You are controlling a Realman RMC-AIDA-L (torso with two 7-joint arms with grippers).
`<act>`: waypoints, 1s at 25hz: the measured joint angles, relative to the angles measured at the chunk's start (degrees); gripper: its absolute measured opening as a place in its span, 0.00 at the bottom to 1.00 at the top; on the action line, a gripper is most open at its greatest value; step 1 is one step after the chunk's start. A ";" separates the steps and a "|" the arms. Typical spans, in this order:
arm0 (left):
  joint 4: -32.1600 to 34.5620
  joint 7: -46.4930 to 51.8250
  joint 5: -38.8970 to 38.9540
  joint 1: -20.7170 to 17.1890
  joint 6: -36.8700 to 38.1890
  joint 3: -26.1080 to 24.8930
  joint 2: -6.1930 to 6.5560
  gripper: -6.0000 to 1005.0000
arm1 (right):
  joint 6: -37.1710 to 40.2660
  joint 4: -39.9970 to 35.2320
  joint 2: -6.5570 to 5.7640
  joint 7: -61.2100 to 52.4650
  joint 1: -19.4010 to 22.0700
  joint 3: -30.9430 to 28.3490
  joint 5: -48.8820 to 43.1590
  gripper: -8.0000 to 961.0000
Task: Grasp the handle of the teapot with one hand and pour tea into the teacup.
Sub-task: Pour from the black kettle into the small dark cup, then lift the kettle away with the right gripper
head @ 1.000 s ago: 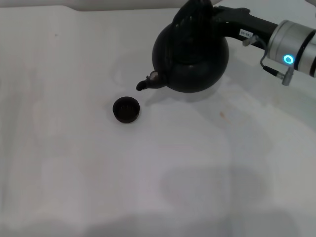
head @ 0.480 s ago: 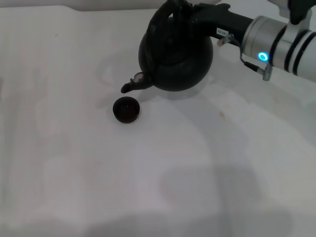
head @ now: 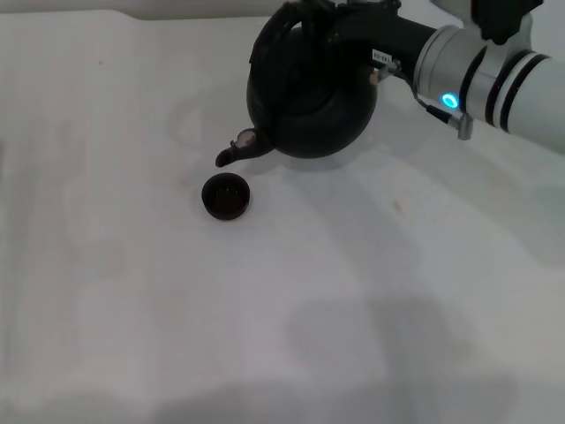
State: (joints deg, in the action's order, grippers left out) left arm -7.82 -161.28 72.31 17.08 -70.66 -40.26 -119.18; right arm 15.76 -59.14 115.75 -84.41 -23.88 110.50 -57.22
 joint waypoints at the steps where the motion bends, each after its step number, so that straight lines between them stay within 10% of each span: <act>1: 0.00 0.00 0.00 0.00 0.00 0.00 0.00 0.87 | -0.45 -0.16 0.00 0.41 -0.01 0.39 -0.02 0.23; 25: 0.00 0.00 0.02 0.06 0.00 -0.26 0.00 0.87 | -3.29 -2.52 0.09 7.35 0.62 3.27 -0.07 0.22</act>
State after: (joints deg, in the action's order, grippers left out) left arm -7.82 -161.28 72.33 17.14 -70.66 -40.52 -119.18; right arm 12.47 -61.66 115.84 -77.06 -23.26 113.77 -57.29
